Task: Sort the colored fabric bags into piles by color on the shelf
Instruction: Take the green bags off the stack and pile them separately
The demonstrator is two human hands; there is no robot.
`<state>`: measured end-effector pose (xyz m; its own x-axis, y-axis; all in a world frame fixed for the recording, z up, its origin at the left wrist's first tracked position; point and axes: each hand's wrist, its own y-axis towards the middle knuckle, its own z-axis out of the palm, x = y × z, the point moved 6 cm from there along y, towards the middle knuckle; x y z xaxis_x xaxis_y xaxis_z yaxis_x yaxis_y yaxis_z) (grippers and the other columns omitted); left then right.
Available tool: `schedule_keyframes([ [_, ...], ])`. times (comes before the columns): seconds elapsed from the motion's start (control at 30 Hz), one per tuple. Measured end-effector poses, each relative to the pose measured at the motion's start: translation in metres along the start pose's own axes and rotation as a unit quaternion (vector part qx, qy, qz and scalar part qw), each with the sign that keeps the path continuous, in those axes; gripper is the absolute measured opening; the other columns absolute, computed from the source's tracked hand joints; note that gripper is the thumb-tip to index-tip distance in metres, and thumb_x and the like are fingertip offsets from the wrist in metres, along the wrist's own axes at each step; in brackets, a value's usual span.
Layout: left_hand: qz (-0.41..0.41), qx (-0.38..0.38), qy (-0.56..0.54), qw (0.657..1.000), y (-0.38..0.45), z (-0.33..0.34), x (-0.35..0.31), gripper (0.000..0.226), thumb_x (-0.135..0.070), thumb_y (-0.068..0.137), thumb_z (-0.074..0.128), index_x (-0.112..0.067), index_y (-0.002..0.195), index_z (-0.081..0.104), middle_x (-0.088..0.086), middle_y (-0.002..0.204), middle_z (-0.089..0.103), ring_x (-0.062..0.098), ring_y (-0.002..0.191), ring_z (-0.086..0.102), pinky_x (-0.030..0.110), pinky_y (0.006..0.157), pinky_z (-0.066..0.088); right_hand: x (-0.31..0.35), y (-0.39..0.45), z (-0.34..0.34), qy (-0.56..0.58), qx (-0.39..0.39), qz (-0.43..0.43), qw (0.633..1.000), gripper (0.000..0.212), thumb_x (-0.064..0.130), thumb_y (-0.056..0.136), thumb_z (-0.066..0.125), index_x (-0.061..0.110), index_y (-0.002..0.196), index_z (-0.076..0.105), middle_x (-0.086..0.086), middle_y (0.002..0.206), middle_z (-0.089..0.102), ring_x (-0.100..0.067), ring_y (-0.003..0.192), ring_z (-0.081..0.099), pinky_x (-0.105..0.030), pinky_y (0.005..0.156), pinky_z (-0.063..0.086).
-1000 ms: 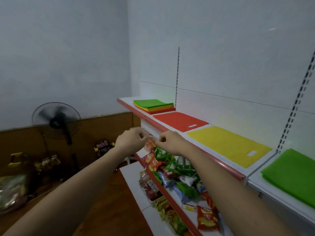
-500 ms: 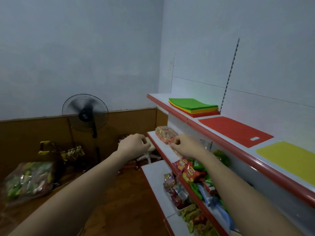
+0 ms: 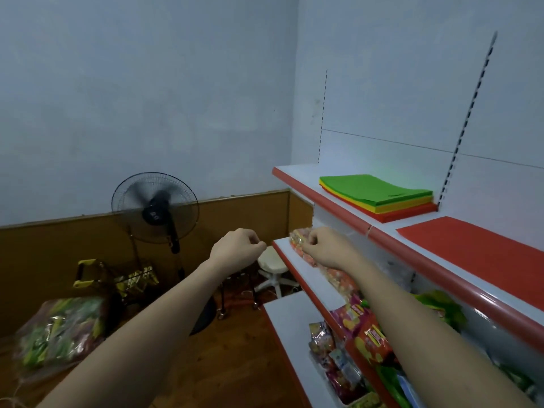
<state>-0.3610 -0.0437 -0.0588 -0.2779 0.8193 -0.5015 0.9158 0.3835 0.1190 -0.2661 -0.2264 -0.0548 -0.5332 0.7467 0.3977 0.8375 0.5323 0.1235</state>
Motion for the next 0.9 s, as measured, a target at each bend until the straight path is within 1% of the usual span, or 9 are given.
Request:
schedule_keyframes([
  [0.1,0.006,-0.006,0.013,1.0,0.045,-0.009,-0.004,0.026,-0.043,0.092,0.052,-0.024,0.104,0.065,-0.009,0.091,0.067,0.008,0.08,0.064,0.025,0.06,0.052,0.005,0.049,-0.009,0.015,-0.001,-0.009,1.0,0.033,0.041,0.089,0.054,0.015,0.068,0.059,-0.003,0.067,0.065,-0.027,0.067,0.068,-0.035,0.057,0.051],
  [0.17,0.013,-0.018,0.02,1.0,0.074,-0.015,-0.004,0.028,-0.044,0.092,0.052,-0.025,0.106,0.065,-0.008,0.094,0.066,0.007,0.081,0.062,0.025,0.061,0.05,0.01,0.076,-0.017,0.005,-0.015,-0.018,1.0,0.032,0.037,0.09,0.055,0.01,0.077,0.065,-0.007,0.076,0.069,-0.025,0.074,0.067,-0.035,0.062,0.051],
  [0.23,0.022,-0.032,0.008,0.999,0.104,-0.02,-0.003,0.03,-0.045,0.092,0.052,-0.024,0.108,0.066,-0.008,0.097,0.066,0.005,0.08,0.06,0.024,0.061,0.049,0.013,0.101,-0.023,-0.002,-0.033,-0.029,0.999,0.029,0.035,0.091,0.055,0.01,0.081,0.067,-0.007,0.084,0.07,-0.022,0.077,0.065,-0.032,0.062,0.049],
  [0.33,0.036,-0.034,-0.014,0.999,0.144,-0.022,-0.001,0.032,-0.044,0.092,0.052,-0.023,0.111,0.067,-0.008,0.097,0.065,0.003,0.08,0.058,0.022,0.061,0.046,0.013,0.137,-0.018,-0.005,-0.027,-0.026,0.999,0.025,0.036,0.092,0.056,0.018,0.078,0.065,-0.002,0.079,0.069,-0.018,0.072,0.065,-0.031,0.062,0.049],
  [0.47,0.057,-0.038,-0.022,0.997,0.201,-0.02,0.009,0.029,-0.044,0.093,0.053,-0.024,0.11,0.066,-0.008,0.098,0.064,0.004,0.082,0.058,0.02,0.059,0.044,0.014,0.187,-0.008,-0.003,-0.035,-0.016,0.999,0.023,0.039,0.09,0.056,0.023,0.074,0.062,0.005,0.079,0.068,-0.015,0.074,0.063,-0.035,0.07,0.053],
  [0.67,0.107,-0.005,-0.019,0.994,0.286,-0.004,0.039,0.027,-0.044,0.092,0.053,-0.026,0.106,0.066,-0.01,0.094,0.065,0.005,0.082,0.061,0.026,0.069,0.055,0.004,0.254,0.021,-0.01,-0.038,0.038,0.998,0.024,0.039,0.088,0.057,0.024,0.07,0.06,0.005,0.08,0.067,-0.017,0.076,0.062,-0.037,0.073,0.053],
  [0.77,0.141,0.013,-0.011,0.99,0.326,0.0,0.05,0.025,-0.044,0.092,0.053,-0.027,0.106,0.065,-0.011,0.095,0.064,0.004,0.083,0.06,0.028,0.071,0.056,-0.001,0.28,0.028,-0.01,-0.044,0.072,0.996,0.03,0.033,0.089,0.058,0.022,0.061,0.051,0.005,0.065,0.057,-0.016,0.064,0.053,-0.034,0.068,0.046],
  [0.83,0.169,0.025,-0.013,0.985,0.352,0.003,0.054,0.025,-0.044,0.093,0.052,-0.027,0.107,0.065,-0.012,0.095,0.063,0.003,0.082,0.059,0.025,0.068,0.053,-0.008,0.291,0.028,-0.001,-0.063,0.096,0.993,0.031,0.03,0.09,0.058,0.019,0.062,0.049,0.004,0.065,0.057,-0.015,0.061,0.049,-0.033,0.065,0.044],
  [0.9,0.194,0.036,-0.022,0.98,0.376,0.007,0.052,0.025,-0.044,0.093,0.053,-0.027,0.106,0.065,-0.012,0.095,0.063,0.002,0.081,0.059,0.024,0.065,0.053,-0.02,0.296,0.025,0.004,-0.099,0.126,0.987,0.028,0.03,0.09,0.057,0.013,0.067,0.054,-0.003,0.068,0.061,-0.018,0.06,0.052,-0.032,0.061,0.043],
])
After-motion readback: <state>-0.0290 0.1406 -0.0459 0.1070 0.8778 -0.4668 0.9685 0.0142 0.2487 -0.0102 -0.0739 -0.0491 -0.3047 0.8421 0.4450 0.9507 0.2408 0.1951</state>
